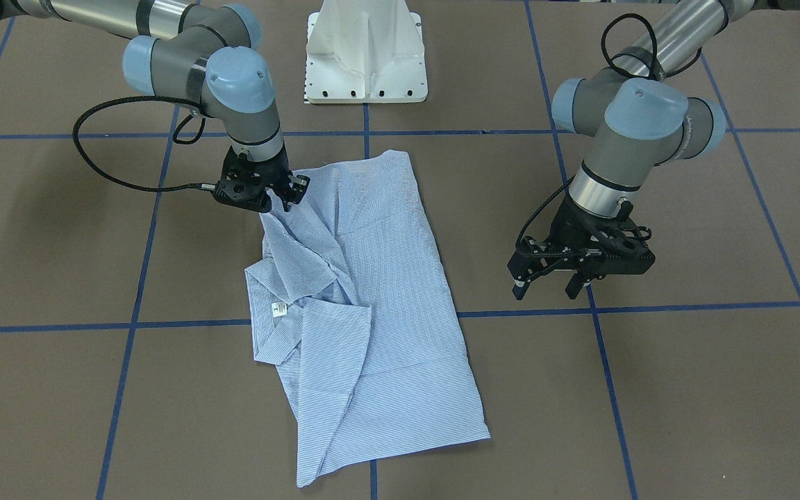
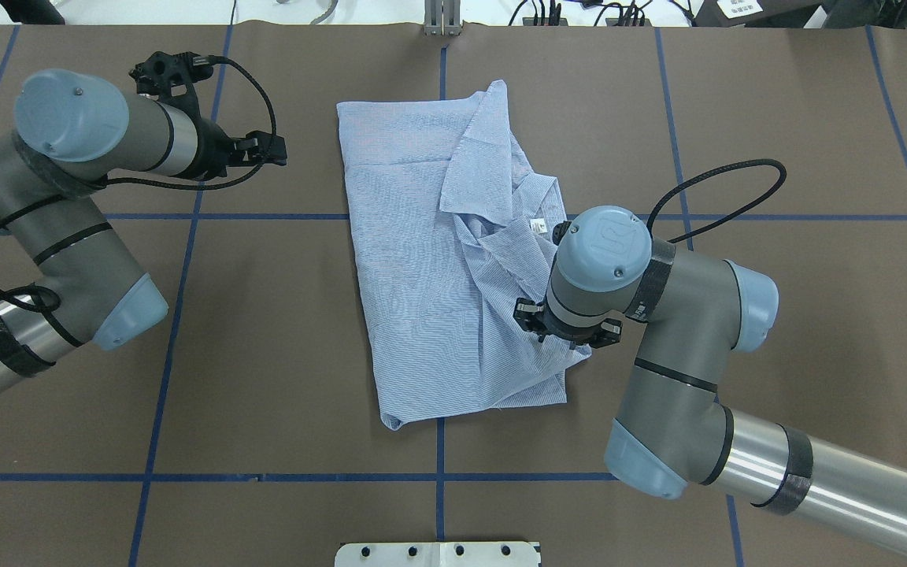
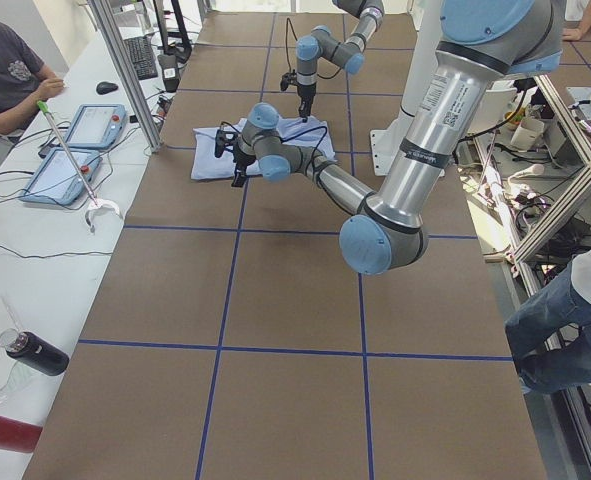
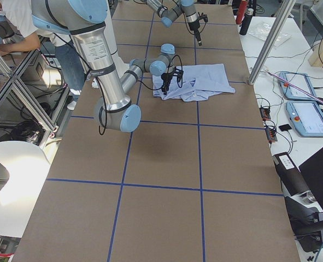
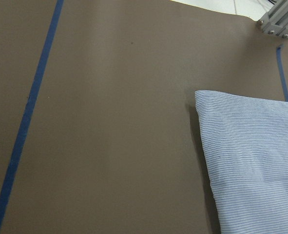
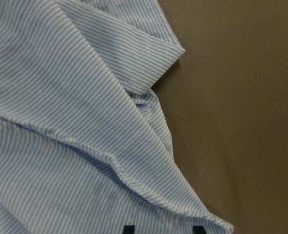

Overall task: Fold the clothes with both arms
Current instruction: 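Grasp the shirt side edge nearest the right gripper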

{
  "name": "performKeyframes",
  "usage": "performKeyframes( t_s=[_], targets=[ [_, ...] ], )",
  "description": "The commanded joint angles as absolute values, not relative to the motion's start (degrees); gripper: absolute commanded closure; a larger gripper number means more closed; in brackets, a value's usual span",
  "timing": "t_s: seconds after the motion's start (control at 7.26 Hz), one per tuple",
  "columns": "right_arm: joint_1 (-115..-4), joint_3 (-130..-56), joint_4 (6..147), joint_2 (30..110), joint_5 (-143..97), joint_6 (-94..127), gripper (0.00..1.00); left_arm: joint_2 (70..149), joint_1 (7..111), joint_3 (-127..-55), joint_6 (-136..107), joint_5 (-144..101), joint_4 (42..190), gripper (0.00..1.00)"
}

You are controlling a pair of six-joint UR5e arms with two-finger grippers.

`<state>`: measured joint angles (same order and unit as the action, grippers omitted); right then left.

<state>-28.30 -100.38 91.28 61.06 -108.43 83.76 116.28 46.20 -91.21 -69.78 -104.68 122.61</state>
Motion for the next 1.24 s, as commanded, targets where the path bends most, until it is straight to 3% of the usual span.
performKeyframes(
  t_s=[0.0,0.41,1.1],
  targets=[
    [-28.3,-100.28,91.32,61.08,-108.46,83.67,0.81,116.28,46.23,-91.23,-69.79,-104.68,122.61,0.01],
    [-28.21,-100.37,91.41,61.17,-108.54,83.67,1.0,116.28,46.14,-91.06,-69.79,-104.59,122.61,0.01],
    [-28.56,-106.86,97.55,61.96,-109.68,83.06,1.0,116.28,46.14,-91.05,-69.79,-104.68,122.61,0.01]
  ],
)
